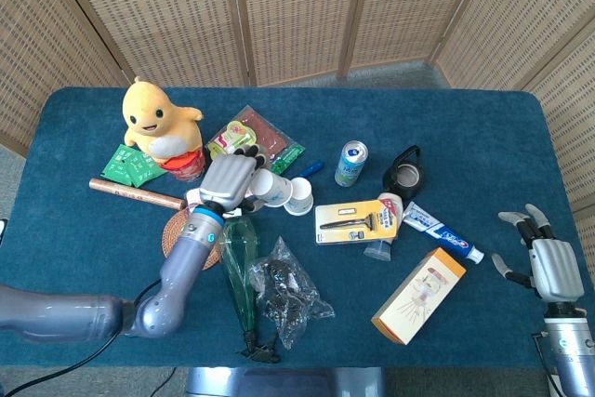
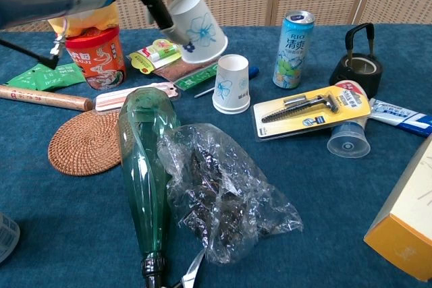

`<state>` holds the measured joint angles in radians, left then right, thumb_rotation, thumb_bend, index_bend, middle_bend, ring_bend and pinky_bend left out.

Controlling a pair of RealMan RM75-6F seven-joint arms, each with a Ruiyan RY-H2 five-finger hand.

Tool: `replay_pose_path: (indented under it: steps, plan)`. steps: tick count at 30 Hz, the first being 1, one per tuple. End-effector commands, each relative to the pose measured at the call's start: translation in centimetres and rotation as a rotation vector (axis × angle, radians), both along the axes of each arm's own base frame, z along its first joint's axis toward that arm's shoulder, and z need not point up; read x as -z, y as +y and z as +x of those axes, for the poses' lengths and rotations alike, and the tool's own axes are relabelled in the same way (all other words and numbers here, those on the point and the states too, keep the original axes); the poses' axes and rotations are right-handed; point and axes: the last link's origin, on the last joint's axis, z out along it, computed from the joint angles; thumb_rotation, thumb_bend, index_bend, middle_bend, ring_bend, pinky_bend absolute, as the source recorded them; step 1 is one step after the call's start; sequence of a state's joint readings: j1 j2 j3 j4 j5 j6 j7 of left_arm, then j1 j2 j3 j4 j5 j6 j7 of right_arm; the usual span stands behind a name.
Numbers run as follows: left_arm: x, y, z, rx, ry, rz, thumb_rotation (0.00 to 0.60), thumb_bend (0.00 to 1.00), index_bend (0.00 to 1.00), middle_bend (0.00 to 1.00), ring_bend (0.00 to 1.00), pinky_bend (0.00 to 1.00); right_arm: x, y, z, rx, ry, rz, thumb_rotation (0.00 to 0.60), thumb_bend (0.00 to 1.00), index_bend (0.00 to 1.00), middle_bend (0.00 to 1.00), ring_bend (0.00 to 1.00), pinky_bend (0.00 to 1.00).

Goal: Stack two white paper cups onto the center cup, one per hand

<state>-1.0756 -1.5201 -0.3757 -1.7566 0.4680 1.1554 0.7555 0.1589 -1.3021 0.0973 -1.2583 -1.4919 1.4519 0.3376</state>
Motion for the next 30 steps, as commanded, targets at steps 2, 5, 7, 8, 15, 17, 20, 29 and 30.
replay_pose_path:
  steps: [2,5,7,8,15,17,20,29,30]
  plan:
    - [0.6,0.7,1.5,-0.002,0.013,0.024,0.6,0.25,0.36,0.21,0.2,0.48,-0.1,0.0,0.0,0.002,-0.005,-0.004,0.6,0.32,0.24,0.28,0.09,0.45]
    - [1.1,0.9,2.3,-0.007,0.014,0.023,0.6,0.25,0.36,0.21,0.19,0.48,-0.1,-0.1,-0.1,0.004,-0.01,-0.006,0.6,0.32,0.24,0.28,0.09,0.45]
    - [1.6,0.9,2.5,-0.008,0.023,0.018,0.6,0.25,0.36,0.21,0.19,0.48,-0.2,-0.1,-0.2,0.007,-0.01,-0.007,0.6,0.32,0.24,0.28,0.09,0.45]
    - [1.8,0.9,2.6,-0.008,0.028,0.016,0.6,0.25,0.35,0.2,0.19,0.48,-0.2,-0.1,-0.2,0.009,-0.011,-0.007,0.6,0.32,0.24,0.28,0.09,0.45]
    - [3.4,1.0,3.5,-0.018,0.05,0.0,0.6,0.25,0.35,0.2,0.19,0.48,-0.3,-0.3,-0.5,0.019,-0.014,-0.01,0.6,0.32,0.24,0.28,0.09,0.45]
    - [3.6,1.0,3.7,-0.021,0.052,-0.003,0.6,0.25,0.35,0.2,0.19,0.48,-0.3,-0.3,-0.5,0.019,-0.014,-0.009,0.6,0.32,0.24,0.28,0.09,0.45]
    - [3.7,1.1,4.0,-0.021,0.055,-0.001,0.6,0.25,0.35,0.19,0.19,0.48,-0.2,-0.3,-0.5,0.02,-0.017,-0.005,0.6,0.32,0.24,0.28,0.09,0.45]
    - [4.5,1.2,4.6,-0.025,0.059,-0.004,0.6,0.25,0.36,0.19,0.19,0.48,-0.2,-0.3,-0.6,0.021,-0.025,-0.006,0.6,0.32,0.24,0.28,0.09,0.45]
    - [4.6,1.2,4.6,-0.025,0.058,-0.005,0.6,0.25,0.36,0.19,0.19,0.48,-0.2,-0.4,-0.6,0.022,-0.026,-0.007,0.6,0.32,0.24,0.28,0.09,0.45]
